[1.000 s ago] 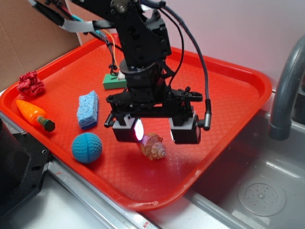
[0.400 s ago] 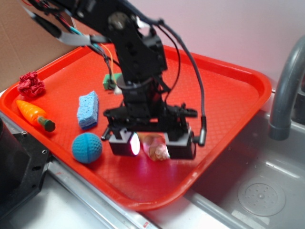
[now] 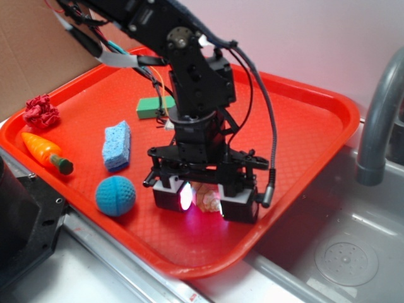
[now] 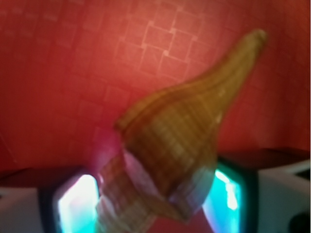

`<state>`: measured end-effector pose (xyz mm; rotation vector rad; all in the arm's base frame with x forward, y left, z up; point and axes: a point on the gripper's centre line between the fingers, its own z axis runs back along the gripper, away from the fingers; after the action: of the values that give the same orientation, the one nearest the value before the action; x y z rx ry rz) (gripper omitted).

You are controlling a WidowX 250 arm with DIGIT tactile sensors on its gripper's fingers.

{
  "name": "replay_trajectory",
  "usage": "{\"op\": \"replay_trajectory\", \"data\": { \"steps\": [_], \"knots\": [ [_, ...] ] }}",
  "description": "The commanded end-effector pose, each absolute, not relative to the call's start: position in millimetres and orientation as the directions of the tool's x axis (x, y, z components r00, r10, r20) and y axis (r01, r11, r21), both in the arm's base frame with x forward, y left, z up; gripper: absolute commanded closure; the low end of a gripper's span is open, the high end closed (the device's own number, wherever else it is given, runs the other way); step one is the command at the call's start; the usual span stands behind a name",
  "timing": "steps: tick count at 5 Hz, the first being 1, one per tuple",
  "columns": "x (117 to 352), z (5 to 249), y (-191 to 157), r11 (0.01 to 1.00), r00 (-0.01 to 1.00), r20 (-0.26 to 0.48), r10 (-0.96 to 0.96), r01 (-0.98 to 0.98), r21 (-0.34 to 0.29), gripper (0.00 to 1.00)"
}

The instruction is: Grab the shell.

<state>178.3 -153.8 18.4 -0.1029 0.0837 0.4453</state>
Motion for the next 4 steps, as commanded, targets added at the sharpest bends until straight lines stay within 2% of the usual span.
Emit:
{"op": "replay_trajectory", "data": {
  "steps": [1,2,3,4],
  "knots": [
    [191.3,98.1,-116.1,0.997,0.995,0.086,0.046,-0.041,-0.059,1.00],
    [184.1,149.8,-86.1,0.998,0.994,0.088,-0.062,0.060,0.019,1.00],
    [172.1,192.7,-73.5,0.997,0.997,0.048,-0.065,0.063,0.043,1.00],
    [166.2,207.7,-68.0,1.000,0.997,0.071,-0.005,0.004,0.016,1.00]
  ]
}}
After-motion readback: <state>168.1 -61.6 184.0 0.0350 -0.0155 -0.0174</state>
